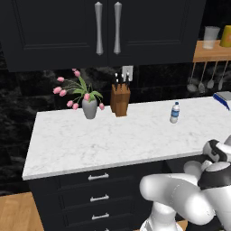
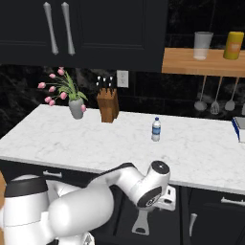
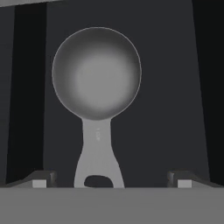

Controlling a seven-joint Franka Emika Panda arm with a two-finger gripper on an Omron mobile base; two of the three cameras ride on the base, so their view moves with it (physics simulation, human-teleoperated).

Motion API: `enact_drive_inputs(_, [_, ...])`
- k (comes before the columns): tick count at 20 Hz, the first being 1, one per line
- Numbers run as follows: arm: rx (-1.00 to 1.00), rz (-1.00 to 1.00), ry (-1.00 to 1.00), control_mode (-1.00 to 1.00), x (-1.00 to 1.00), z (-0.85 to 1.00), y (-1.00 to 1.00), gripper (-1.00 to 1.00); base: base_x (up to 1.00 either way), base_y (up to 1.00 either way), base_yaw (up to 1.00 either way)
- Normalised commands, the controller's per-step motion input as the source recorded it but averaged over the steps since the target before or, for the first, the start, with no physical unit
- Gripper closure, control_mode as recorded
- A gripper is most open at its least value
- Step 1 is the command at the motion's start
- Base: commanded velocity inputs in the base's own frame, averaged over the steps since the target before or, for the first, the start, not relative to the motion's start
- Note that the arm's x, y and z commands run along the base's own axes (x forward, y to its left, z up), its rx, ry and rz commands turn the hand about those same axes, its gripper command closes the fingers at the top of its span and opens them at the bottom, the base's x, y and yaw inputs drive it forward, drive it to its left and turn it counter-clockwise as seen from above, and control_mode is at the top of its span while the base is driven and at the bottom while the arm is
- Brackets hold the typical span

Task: Pick the measuring cup from the drawer and place it on the counter.

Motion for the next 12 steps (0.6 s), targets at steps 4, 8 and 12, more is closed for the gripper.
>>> enact_drive_inputs(4, [-0.09, 0.0, 0.01, -1.0, 0.02, -0.3, 0.12, -1.0, 0.0, 0.0, 0.0])
enact_drive_inputs(8, [0.0, 0.0, 0.0, -1.0, 0.0, -0.06, 0.0, -1.0, 0.0, 0.0, 0.0])
enact_drive_inputs(12, [0.0, 0.0, 0.0, -1.0, 0.0, 0.0, 0.0, -1.0, 0.0, 0.0, 0.0])
